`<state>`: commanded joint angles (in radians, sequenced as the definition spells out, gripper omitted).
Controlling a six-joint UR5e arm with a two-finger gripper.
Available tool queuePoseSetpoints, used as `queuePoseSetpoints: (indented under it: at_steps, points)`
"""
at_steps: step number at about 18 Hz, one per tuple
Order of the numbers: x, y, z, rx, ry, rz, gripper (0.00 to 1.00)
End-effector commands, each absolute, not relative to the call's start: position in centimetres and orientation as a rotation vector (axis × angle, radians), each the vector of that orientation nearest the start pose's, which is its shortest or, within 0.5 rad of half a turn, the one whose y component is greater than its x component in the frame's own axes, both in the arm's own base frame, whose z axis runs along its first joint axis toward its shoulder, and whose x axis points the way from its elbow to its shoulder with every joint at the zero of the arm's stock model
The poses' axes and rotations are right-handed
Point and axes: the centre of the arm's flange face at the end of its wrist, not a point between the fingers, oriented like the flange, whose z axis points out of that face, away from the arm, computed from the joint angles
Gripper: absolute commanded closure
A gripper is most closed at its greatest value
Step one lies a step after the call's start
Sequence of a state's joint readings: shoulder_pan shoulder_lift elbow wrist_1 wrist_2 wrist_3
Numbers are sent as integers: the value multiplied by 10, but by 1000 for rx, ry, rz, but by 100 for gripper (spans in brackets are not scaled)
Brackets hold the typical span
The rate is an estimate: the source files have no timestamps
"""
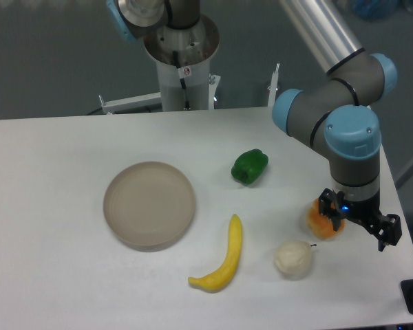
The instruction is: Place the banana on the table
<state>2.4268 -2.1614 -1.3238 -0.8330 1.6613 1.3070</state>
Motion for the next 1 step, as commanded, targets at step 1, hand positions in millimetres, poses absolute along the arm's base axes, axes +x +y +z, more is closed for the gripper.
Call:
queuePoseSetpoints:
  at_steps: [1]
  points:
    - [-473,577,329,-2911,640,587,0]
